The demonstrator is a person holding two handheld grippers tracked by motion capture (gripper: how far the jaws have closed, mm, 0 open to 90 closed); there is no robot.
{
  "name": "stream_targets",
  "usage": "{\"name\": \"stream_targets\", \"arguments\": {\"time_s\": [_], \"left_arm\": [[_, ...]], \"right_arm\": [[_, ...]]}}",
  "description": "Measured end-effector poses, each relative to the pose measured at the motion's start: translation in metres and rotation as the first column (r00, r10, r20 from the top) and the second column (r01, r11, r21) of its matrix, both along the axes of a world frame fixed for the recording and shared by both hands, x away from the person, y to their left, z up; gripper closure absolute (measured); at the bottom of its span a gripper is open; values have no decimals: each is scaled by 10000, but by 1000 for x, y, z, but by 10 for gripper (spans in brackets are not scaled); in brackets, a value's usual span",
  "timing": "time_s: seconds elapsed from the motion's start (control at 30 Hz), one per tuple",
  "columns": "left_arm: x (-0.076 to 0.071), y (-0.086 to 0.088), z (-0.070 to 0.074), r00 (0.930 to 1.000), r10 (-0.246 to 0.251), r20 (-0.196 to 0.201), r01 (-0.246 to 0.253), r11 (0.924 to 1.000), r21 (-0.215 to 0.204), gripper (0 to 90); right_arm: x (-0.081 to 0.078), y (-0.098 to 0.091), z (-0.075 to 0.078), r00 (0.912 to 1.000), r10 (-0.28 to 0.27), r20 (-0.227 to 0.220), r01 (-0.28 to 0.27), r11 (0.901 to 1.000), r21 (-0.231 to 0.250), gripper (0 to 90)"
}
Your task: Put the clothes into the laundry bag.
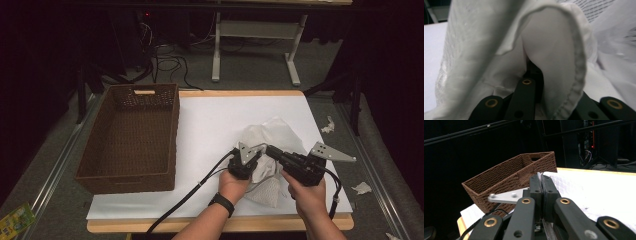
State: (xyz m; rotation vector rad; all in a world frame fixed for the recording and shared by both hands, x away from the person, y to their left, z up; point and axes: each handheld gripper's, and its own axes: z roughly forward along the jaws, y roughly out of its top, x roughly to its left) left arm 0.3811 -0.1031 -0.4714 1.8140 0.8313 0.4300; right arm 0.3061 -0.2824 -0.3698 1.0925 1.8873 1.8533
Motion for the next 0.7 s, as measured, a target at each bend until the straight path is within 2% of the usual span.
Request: {"name": "stream_targets", "arguments": {"time_s": [0.07,0.13,0.2,0.27,0.43,0.63,0.7], "left_arm": [[2,-1,-1,10000,6,1,-6,9999,135,869],[0,2,1,9997,-207,-114,206,9998,-52,836],[-5,8,5,9983,-550,-201,544,9981,-293,727],[-11,15,9,9968,-791,-90,787,9962,-372,632],[-32,39,18,9936,-1132,-27,1124,9891,-956,469],[-54,63,23,9914,-1307,108,1310,9828,-1301,406],[-62,64,23,9870,-1581,279,1605,9757,-1489,394]], "right_arm": [[-1,-1,0,10000,-13,6,13,10000,-46,896],[0,-1,-1,10000,11,1,-11,10000,-71,896],[0,0,-2,10000,3,-42,-3,10000,-88,896],[1,1,-3,10000,30,-23,-31,9998,-204,896],[1,5,-4,10000,45,-77,-48,9994,-339,896],[1,7,-4,10000,-7,-100,3,9990,-443,896],[1,8,-5,10000,-2,-99,-3,9987,-502,895]]}}
